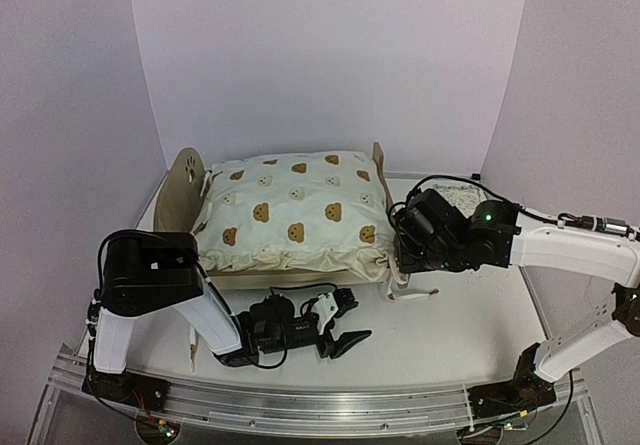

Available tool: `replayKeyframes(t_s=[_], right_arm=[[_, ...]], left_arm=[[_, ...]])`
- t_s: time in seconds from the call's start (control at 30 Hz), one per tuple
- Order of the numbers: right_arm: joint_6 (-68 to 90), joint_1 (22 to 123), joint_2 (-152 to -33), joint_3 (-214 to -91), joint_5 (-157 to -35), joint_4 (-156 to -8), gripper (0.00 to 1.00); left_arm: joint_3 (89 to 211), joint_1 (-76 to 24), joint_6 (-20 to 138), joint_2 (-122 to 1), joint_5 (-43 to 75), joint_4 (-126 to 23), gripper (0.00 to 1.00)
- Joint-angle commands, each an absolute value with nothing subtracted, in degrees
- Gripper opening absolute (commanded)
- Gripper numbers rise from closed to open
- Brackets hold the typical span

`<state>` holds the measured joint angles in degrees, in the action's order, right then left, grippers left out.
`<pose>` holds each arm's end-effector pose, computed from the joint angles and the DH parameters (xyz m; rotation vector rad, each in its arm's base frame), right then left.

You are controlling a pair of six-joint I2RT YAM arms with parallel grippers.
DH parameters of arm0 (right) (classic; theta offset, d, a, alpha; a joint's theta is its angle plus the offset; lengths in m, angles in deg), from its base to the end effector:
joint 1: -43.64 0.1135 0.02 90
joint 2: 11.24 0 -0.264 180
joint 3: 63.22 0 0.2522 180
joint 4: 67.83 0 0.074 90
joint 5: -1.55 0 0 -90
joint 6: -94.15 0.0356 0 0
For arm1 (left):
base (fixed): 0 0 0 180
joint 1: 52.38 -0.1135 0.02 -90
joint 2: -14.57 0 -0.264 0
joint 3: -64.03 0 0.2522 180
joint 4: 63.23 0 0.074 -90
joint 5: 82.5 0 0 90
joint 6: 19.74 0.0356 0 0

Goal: Set up the pet bed

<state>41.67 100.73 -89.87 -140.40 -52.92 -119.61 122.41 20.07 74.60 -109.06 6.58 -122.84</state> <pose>0.1704 0.2253 0.2835 -0.1475 2.2769 0.0613 0.1154 -0.3630 0.0935 1.0750 1.3770 -0.8748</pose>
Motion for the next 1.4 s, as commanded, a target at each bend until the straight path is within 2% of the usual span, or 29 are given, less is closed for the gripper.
replayKeyframes(t_s=[0.0,0.2,0.53,0.97,1.37], right_arm=[[44.5,102.2,-88.0,-146.9,-52.7,-106.7,0.00],[44.9,102.5,-87.5,-146.8,-52.4,-106.7,0.00],[45.0,102.9,-86.9,-146.1,-52.8,-106.7,0.00],[44.5,103.1,-86.2,-145.6,-52.6,-106.3,0.00],[44.9,103.4,-86.4,-145.3,-53.3,-105.8,0.00]], left_arm=[[128.0,20.3,74.5,-113.5,-1.0,-130.5,0.65],[133.4,20.3,74.1,-117.9,-5.8,-130.0,0.65],[141.3,19.1,74.9,-122.9,-8.9,-124.9,0.58],[137.6,18.5,76.4,-121.2,-13.0,-120.7,0.45],[147.6,18.5,77.3,-126.6,-17.4,-117.7,0.40]])
